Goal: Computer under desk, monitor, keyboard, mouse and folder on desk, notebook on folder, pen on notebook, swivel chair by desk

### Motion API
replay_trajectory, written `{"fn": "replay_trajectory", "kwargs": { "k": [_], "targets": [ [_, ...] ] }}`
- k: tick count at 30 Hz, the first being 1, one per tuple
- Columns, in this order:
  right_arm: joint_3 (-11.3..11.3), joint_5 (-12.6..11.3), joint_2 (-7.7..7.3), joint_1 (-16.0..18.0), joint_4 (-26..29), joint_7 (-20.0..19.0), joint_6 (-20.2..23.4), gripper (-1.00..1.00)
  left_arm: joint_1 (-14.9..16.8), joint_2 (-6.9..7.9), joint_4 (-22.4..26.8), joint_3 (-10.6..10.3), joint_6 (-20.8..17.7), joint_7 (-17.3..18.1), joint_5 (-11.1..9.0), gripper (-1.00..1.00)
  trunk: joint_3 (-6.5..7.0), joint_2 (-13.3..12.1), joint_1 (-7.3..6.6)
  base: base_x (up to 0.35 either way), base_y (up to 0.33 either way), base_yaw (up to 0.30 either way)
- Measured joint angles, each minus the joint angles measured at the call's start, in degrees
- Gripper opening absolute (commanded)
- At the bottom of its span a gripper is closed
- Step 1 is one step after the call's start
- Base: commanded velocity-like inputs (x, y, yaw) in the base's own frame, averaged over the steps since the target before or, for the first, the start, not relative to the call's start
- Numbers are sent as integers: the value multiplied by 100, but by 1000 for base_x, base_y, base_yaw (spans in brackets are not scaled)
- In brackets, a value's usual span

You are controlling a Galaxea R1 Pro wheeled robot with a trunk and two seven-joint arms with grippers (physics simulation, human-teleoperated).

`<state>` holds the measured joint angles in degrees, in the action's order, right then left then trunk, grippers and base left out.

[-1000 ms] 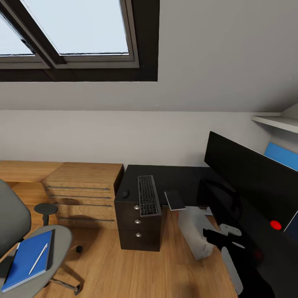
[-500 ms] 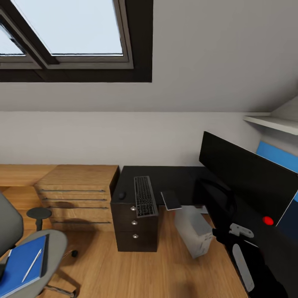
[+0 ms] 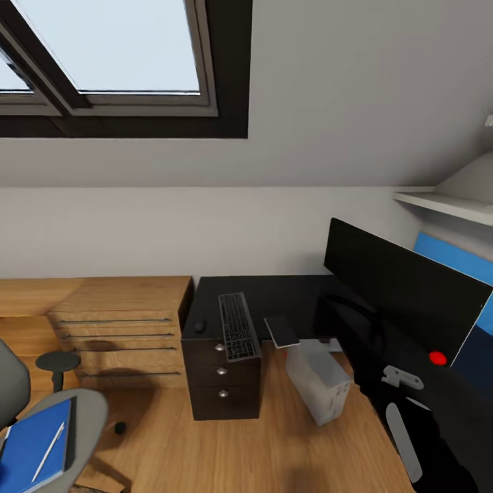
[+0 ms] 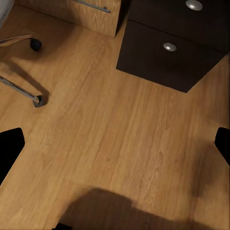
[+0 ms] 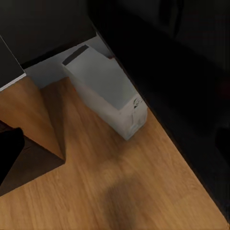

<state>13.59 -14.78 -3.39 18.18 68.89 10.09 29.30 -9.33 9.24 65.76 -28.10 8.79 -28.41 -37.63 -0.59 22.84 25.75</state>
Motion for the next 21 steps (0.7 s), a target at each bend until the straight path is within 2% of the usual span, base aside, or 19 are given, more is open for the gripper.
{"fn": "replay_trajectory", "kwargs": {
  "k": [6, 14, 21],
  "targets": [
    [24, 1, -7, 0, 8, 3, -80, 100, 0, 1, 1, 1, 0, 0, 0, 100, 20, 2, 0, 0, 1, -117],
    [418, -11, -56, 0, 46, -41, -99, 100, -1, 1, 1, 2, 0, 1, 0, 100, 26, 2, 1, 0, 0, -25],
    [502, -9, -62, 0, 84, -175, -102, 100, -1, 1, 1, 2, 0, 1, 0, 100, 27, 2, 1, 0, 0, -3]
  ]
}}
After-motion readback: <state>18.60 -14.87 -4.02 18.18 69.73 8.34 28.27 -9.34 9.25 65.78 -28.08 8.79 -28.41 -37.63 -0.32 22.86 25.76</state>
